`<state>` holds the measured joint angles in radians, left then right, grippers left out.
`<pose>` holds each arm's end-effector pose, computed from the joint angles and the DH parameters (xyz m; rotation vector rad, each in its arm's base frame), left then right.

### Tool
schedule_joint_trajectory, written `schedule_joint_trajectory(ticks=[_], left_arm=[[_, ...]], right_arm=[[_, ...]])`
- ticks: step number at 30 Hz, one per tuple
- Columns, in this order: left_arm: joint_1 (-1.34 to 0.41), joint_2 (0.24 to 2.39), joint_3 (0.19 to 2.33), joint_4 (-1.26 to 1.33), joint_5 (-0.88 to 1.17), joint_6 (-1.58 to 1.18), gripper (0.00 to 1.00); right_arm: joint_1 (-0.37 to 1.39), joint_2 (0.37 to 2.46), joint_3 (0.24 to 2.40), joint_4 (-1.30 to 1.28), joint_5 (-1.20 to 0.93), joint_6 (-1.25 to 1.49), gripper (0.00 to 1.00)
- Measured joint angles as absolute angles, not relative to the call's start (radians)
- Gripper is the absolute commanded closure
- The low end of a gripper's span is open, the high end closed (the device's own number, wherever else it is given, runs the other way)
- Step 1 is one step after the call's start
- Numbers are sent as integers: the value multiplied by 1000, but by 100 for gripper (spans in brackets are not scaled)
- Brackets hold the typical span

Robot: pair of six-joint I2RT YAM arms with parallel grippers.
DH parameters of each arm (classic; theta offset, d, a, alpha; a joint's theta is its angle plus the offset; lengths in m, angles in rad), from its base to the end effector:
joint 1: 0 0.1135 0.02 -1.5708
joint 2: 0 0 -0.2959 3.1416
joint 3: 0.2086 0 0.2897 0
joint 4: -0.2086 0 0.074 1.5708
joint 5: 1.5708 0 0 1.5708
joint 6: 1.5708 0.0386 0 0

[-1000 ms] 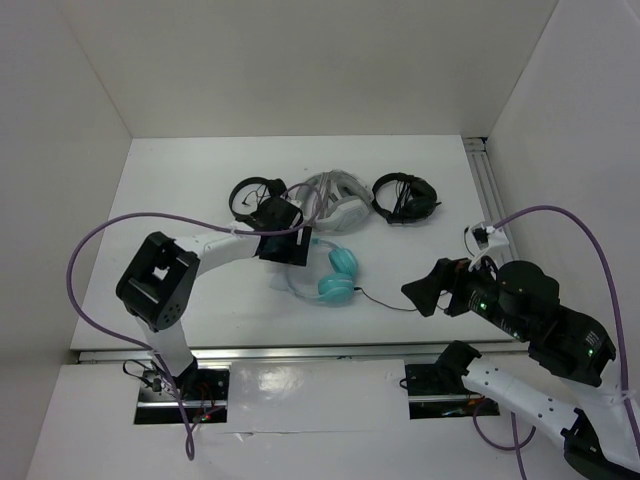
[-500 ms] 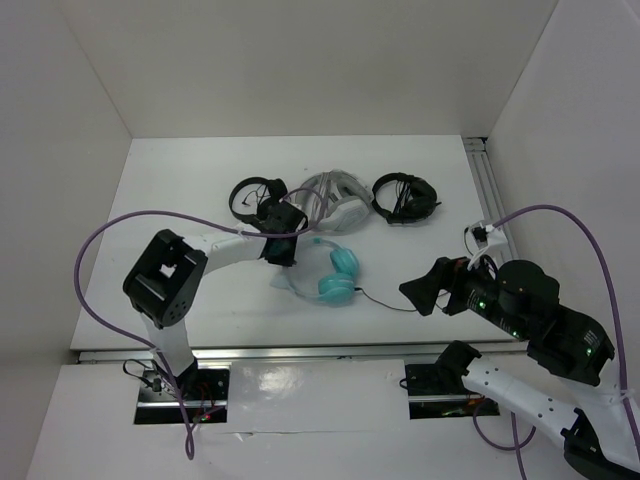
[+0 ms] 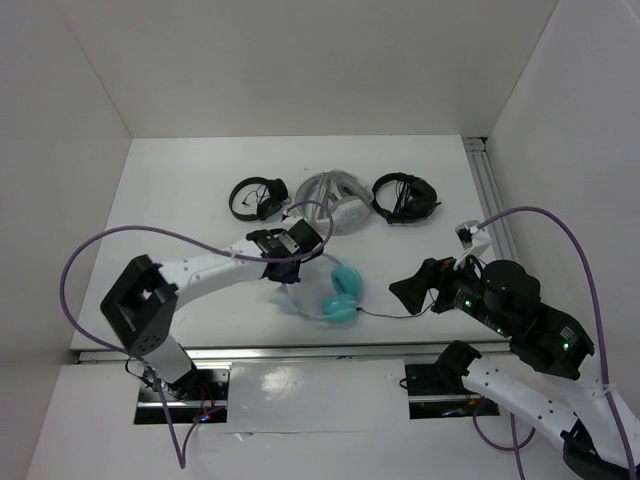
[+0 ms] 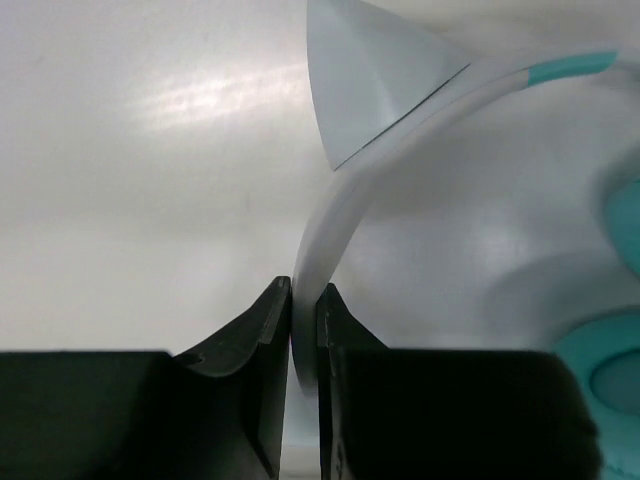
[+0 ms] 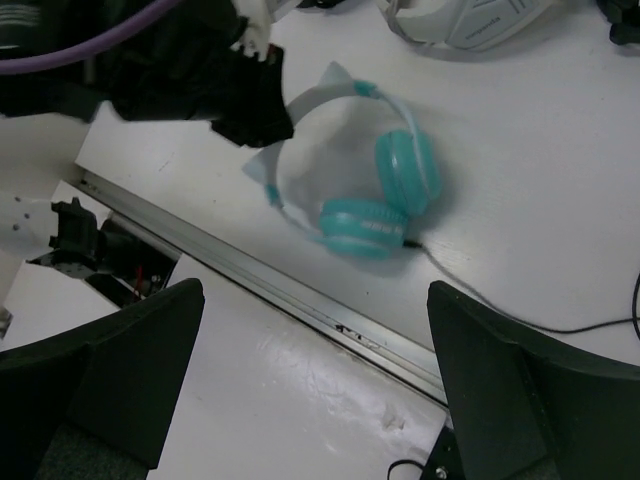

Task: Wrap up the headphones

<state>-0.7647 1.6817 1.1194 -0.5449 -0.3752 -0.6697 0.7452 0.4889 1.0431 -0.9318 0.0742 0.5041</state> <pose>0.2794 -0.2485 0.2089 0.0070 2.5542 -0.0308 0.0554 0.0472 0.4112 -0.1926 2.0142 0.7425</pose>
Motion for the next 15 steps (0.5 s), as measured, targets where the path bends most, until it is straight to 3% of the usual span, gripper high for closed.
schedule_joint_trajectory(ticks=[5,11,15], left_arm=[[-905,1460,1161,-872,-501,-797,100],[-917,1262,1275,-1219,-647,-925,100],[-918,1133,1406,-1319,-664,-888,100]], right_arm=[[744,451,884,-800,52,500,0],[743,487,774,-604,-41,474,0],[743,609,756,-448,-179,398,0]])
